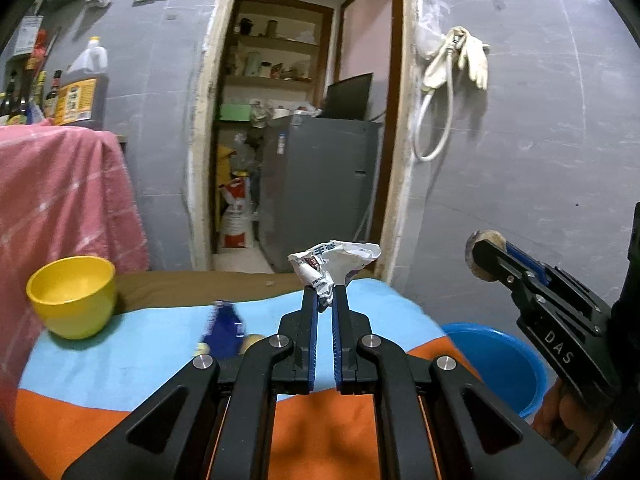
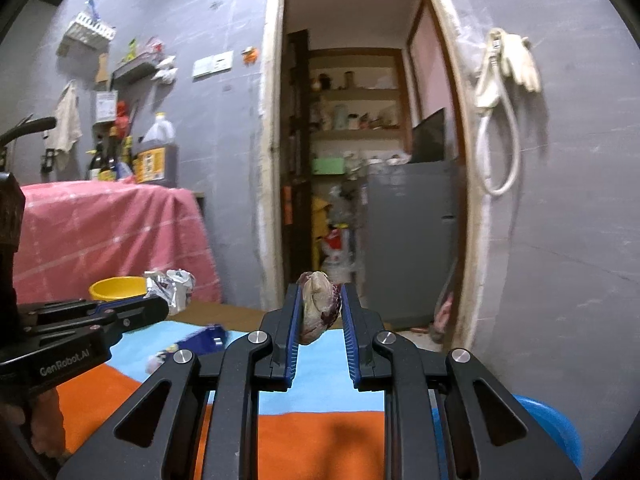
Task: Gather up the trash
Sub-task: 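Lift both items over the blue basin and open both tools to drop them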
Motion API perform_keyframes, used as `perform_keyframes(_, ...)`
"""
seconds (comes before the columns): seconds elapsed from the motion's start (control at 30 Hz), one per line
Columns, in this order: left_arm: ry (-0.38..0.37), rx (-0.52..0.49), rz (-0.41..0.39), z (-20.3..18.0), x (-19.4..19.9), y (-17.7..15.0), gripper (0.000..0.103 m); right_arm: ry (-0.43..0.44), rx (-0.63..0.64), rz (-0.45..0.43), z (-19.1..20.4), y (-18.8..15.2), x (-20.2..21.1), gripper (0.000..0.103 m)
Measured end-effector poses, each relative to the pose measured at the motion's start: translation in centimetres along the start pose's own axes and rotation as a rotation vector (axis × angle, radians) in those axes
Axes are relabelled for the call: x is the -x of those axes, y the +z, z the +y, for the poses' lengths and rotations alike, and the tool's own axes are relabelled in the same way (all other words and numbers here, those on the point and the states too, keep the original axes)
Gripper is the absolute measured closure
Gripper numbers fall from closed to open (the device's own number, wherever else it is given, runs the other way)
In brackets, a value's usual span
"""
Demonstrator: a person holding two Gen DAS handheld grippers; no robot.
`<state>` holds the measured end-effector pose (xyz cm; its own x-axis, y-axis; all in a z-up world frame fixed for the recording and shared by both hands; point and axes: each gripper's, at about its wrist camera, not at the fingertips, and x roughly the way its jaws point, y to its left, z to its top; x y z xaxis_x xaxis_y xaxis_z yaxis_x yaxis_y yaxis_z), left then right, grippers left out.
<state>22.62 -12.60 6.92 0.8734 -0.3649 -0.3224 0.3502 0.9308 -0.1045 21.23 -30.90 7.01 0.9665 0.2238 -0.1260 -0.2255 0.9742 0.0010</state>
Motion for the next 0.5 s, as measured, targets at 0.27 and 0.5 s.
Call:
perform_keyframes(0.27,-0.117,-0.035,0.036,-5.2,-2.8,0.7,0.098,-0.150,-0.042,-0.029,-4.6,0.0,2.2,0.086)
perform_keyframes(0.5,-0.235,-0.020,0.163,-9.3,-6.8,0.1,0.098,-0.308,-0.120,0.072,-9.3,-1.0,2.2,0.085)
